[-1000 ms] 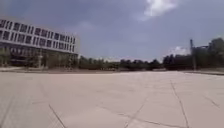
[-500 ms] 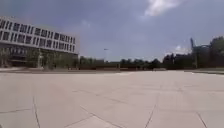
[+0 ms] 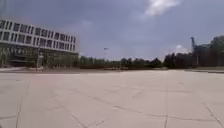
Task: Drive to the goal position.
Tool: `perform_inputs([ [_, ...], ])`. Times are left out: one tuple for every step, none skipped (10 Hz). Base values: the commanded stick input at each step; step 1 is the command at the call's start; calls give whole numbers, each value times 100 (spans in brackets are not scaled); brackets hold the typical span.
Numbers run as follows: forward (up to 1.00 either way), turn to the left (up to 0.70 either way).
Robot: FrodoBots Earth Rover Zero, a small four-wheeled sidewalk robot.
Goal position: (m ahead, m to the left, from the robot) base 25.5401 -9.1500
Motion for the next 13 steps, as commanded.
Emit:
perform_inputs([
  [70,0],
  [70,0],
  [70,0],
  [70,0],
  [70,0],
  [70,-15],
  [70,-35],
  [70,-35],
  [70,-35],
  [70,-9],
  [70,0],
  [70,0],
  [70,0],
])
